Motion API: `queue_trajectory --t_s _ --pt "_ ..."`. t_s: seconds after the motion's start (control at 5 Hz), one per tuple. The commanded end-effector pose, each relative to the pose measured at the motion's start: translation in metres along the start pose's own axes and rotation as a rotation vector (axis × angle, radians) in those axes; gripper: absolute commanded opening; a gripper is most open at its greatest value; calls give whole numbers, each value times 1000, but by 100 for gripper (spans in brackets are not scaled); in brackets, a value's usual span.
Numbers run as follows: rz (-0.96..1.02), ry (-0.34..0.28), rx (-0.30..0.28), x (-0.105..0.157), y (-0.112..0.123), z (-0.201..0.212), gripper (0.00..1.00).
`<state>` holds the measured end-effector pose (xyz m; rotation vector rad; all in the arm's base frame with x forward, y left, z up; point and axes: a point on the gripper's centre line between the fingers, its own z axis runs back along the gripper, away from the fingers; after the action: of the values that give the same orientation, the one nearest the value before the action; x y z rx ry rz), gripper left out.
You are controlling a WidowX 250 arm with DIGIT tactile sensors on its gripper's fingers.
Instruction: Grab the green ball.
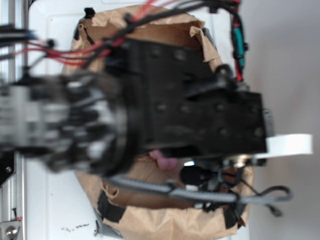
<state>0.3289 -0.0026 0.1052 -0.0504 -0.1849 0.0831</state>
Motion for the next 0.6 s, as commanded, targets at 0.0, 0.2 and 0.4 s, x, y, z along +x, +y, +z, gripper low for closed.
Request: queue_trajectory --t_s 0.0,0.2,0.4 --pt "-26 -122 23 -1 24 10 100" --pt "-26 -120 25 -9 38 24 100" --pt "-14 -130 30 -7 43 22 100"
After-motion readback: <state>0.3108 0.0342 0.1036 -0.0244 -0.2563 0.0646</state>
